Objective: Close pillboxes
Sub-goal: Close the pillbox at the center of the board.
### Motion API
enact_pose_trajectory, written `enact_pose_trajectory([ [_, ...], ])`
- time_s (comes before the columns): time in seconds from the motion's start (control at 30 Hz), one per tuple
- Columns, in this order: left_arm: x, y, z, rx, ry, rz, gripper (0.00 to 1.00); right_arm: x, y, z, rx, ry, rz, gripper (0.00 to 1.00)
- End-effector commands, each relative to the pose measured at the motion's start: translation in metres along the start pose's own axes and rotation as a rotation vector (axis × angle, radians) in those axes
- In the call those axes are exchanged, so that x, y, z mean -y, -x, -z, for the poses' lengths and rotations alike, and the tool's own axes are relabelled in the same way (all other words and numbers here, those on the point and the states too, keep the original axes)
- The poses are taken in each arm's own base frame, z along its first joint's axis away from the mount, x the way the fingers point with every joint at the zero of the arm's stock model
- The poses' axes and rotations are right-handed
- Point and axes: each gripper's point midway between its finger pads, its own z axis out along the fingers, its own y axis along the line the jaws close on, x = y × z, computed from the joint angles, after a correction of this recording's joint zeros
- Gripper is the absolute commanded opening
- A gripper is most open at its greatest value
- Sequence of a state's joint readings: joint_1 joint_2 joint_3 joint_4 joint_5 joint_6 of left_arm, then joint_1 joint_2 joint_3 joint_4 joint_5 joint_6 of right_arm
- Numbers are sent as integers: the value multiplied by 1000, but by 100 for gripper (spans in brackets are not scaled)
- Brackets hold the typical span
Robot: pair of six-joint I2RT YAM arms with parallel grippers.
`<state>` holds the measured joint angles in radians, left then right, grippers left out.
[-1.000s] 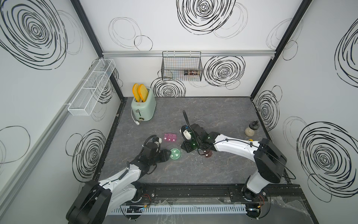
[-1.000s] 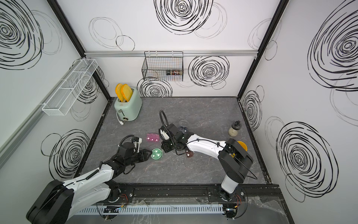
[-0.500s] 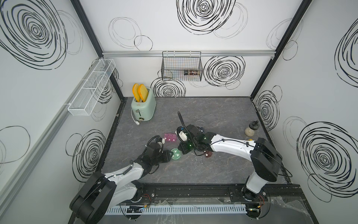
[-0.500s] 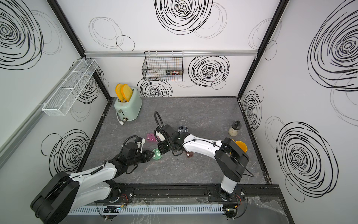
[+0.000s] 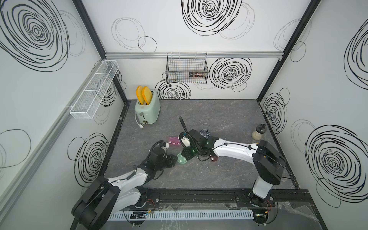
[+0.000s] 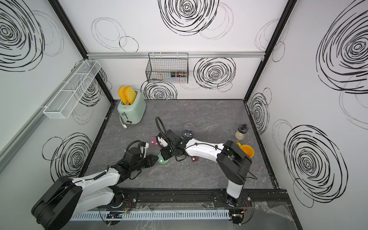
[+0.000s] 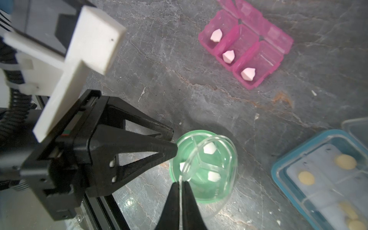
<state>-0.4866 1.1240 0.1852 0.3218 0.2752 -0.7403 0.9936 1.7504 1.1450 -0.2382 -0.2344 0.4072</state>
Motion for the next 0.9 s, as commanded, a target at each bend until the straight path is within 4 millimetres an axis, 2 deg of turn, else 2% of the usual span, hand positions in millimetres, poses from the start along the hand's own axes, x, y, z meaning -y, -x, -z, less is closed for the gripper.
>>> enact_pose_trajectory([
  [0.0, 3, 4, -1, 32, -22, 11, 30, -7, 1, -5, -9, 11, 4, 10],
  [0.37, 0, 9, 9, 62, -8, 18, 29, -4, -10, -22, -51, -6, 5, 10],
  [0.6, 1, 21, 23, 102, -6, 15, 36, -1, -14, -30, -66, -18, 0, 10],
  [0.87, 8, 14, 12, 72, -38, 14, 42, 6, -20, -36, -82, -43, -11, 10],
])
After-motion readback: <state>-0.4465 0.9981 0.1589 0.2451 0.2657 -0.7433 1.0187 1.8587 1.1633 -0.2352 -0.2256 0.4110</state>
